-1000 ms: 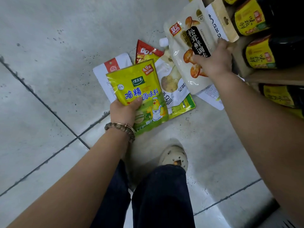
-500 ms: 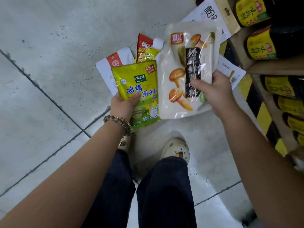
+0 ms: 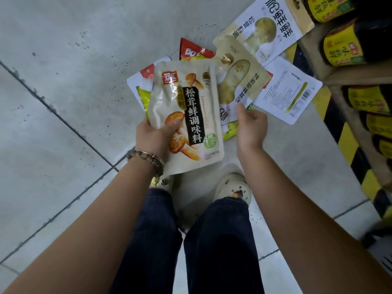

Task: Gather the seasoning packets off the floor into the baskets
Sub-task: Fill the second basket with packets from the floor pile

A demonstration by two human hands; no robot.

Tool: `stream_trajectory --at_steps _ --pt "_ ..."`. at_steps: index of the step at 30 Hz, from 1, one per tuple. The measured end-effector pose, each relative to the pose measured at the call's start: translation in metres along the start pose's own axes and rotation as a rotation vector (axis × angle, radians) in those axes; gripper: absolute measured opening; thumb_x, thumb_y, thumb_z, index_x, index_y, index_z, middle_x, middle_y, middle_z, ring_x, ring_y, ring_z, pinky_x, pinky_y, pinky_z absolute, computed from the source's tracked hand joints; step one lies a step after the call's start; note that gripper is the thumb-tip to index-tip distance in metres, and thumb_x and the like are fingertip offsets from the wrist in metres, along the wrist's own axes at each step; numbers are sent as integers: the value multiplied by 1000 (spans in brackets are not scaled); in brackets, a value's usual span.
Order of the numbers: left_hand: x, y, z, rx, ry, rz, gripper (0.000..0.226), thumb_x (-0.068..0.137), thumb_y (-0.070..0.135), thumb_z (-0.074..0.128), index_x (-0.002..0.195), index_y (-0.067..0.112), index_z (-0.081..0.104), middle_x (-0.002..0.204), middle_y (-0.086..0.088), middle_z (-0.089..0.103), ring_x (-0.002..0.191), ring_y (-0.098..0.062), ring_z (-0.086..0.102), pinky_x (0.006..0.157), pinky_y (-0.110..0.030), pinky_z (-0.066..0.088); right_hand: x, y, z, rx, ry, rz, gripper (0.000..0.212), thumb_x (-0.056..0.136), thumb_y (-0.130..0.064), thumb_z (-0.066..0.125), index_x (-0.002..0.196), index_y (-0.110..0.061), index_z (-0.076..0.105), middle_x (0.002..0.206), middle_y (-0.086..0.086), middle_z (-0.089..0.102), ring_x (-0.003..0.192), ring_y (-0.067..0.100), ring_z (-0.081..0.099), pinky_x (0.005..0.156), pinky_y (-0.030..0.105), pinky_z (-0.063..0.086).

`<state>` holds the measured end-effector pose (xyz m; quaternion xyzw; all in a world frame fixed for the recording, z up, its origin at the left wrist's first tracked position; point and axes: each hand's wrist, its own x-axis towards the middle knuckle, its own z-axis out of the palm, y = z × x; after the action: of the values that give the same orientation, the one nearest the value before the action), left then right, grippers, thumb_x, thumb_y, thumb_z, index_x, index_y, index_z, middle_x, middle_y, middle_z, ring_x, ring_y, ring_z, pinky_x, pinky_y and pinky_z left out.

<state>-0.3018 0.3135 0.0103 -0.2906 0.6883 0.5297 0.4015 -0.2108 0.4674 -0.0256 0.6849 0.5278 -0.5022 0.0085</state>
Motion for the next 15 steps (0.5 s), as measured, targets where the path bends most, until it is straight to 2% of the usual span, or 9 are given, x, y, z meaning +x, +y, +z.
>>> stream_trajectory --at_steps 2,4,6,8,11,13,15 --pt "2 1 -6 -11 39 9 47 52 21 83 96 15 68 96 -11 72 91 -32 69 82 -54 53 17 -11 7 89 64 119 45 83 -38 68 111 -7 52 100 4 57 91 18 56 75 26 40" --pt "2 3 -9 8 88 -1 40 55 20 80 93 17 67 93 -8 73 87 -29 70 81 -52 55 28 -23 16 53 61 263 71 79 -45 71 129 -5 41 127 8 51 113 23 54 79 29 39" --pt "3 3 -12 32 120 -8 37 56 22 78 91 19 66 89 -4 73 83 -27 70 79 -49 56 38 -33 24 8 14 354 81 74 -51 74 131 -6 38 131 7 49 115 25 53 82 32 41" --pt "3 4 -14 58 137 -7 33 59 22 78 89 21 66 87 -1 72 81 -25 70 78 -47 56 47 -40 28 12 -19 376 81 69 -50 78 128 -5 44 127 6 55 112 25 55 86 34 46" --pt "1 7 -16 73 144 -5 23 75 15 75 95 19 64 87 1 71 80 -21 69 77 -42 56 59 -40 26 98 4 274 78 75 -31 79 137 -3 41 139 10 49 125 26 50 97 33 43" --pt "-3 10 -19 64 128 -7 21 84 11 66 104 13 61 85 3 68 73 -13 68 68 -33 56 55 -37 17 160 9 204 75 81 -20 74 144 -6 34 144 8 43 128 24 47 94 26 40" --pt "-9 17 -22 70 99 -25 18 90 10 59 107 13 57 87 3 66 75 -12 66 70 -32 54 47 -31 1 248 -16 202 74 82 -14 72 144 -6 33 144 10 44 127 25 48 102 36 41"
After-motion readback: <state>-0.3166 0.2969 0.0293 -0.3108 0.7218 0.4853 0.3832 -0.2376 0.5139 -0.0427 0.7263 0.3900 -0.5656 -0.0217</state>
